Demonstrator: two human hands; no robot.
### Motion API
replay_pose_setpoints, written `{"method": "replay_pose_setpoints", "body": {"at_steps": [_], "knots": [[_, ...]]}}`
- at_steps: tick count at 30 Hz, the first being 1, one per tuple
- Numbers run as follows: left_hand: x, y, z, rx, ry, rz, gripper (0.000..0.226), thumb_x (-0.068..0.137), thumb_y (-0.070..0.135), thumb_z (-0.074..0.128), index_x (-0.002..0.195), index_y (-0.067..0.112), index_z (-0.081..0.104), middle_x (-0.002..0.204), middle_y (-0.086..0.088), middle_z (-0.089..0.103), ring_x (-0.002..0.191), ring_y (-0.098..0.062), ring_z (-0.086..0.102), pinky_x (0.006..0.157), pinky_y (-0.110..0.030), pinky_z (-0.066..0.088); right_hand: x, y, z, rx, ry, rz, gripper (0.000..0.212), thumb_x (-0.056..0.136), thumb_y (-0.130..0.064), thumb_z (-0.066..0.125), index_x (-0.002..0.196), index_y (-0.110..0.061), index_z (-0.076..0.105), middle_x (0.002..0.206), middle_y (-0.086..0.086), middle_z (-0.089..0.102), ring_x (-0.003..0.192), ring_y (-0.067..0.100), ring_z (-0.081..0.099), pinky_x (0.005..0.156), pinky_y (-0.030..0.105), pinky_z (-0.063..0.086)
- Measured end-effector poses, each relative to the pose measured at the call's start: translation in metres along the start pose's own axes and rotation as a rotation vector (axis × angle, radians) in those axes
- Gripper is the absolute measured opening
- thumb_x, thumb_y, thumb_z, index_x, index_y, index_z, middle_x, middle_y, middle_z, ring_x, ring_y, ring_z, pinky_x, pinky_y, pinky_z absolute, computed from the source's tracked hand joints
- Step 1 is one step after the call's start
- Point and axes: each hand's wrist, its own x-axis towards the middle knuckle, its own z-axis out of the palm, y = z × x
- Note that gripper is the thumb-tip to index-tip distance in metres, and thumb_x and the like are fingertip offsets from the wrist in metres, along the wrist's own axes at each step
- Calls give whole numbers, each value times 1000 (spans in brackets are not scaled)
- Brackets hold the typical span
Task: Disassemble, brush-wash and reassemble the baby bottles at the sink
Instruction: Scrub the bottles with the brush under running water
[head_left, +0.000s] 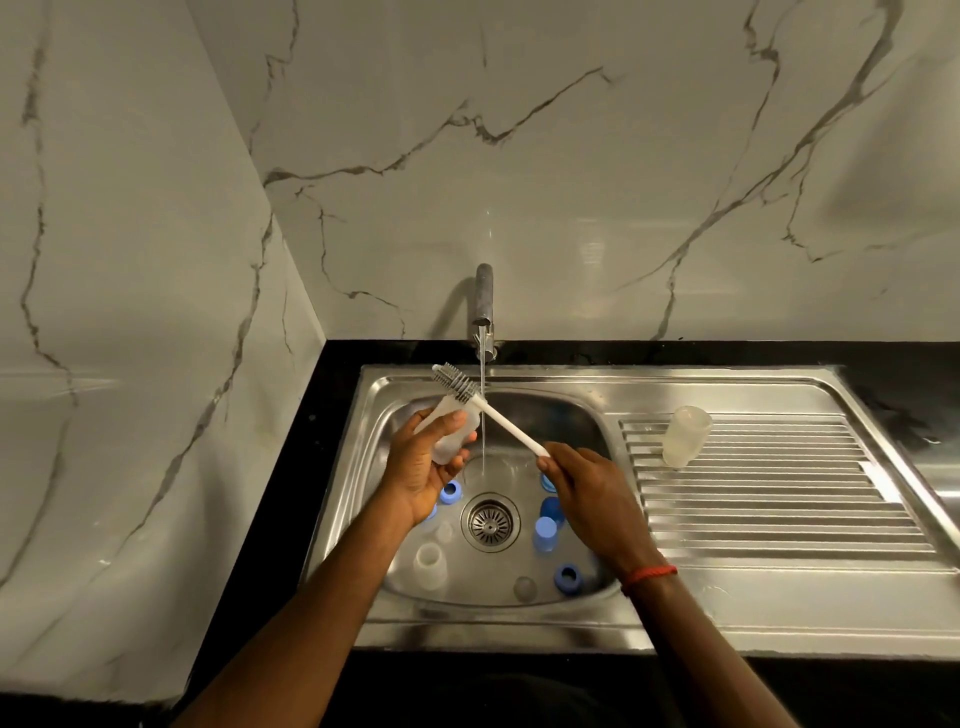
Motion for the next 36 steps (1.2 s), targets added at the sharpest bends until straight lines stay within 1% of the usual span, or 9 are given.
{"method": "replay_pose_setpoints", "body": {"at_steps": [3,6,11,14,17,22,28,33,36], "knots": [[4,0,-3,-132,106,-44,39,85,28,73,119,12,64,93,-14,68,57,-12,56,45,-15,47,-10,12,-1,-8,-48,47,50,100,-55,31,112,-21,66,77,-5,59,66,9,55,61,29,53],[9,2,-7,-92,114,-47,53,82,33,75,128,10,62,101,-11,67,57,-12,57,44,-16,47,-15,20,-5,45,-65,61,45,100,-52,37,110,-20,67,79,-5,62,68,8,57,66,30,55],[5,-4,4,-56,47,-56,51,85,48,68,116,8,65,87,-8,70,60,-19,62,44,-19,49,7,-2,-5,-9,-1,3,48,103,-55,29,110,-22,63,76,-6,56,64,8,52,58,24,47],[9,-5,3,-106,58,-70,53,92,50,62,119,5,63,88,-11,70,62,-20,64,45,-20,51,9,-1,-3,-27,-11,5,50,102,-57,26,109,-24,62,75,-7,54,64,8,50,58,27,48],[10,-4,-3,-82,34,-68,53,95,52,56,116,4,64,89,-14,69,64,-21,64,45,-19,50,-6,12,-2,29,-26,22,42,104,-52,34,107,-23,64,76,-7,57,66,8,53,61,30,51],[8,-1,-6,-85,46,-102,48,98,52,51,103,6,65,84,-13,65,57,-17,55,40,-16,37,-21,25,-4,31,-64,74,43,100,-53,37,113,-24,66,83,-5,63,71,9,59,66,29,54],[9,-8,-4,-155,8,-178,58,98,55,47,116,1,59,86,-12,64,53,-12,54,35,-14,35,-5,9,-4,-26,-14,18,46,104,-54,31,110,-24,65,76,-6,57,65,9,53,59,28,50],[11,-3,-6,-181,-30,-167,56,99,54,46,112,1,60,90,-14,62,50,-11,51,34,-13,33,-5,11,-6,7,-5,8,44,104,-51,34,108,-22,66,76,-7,57,65,9,52,59,17,42],[7,-1,-7,-183,-58,-172,59,89,61,58,108,5,61,85,-10,61,52,-9,48,35,-12,31,-17,18,-4,56,-38,55,43,100,-51,39,111,-21,68,79,-6,60,68,8,56,63,22,50]]}}
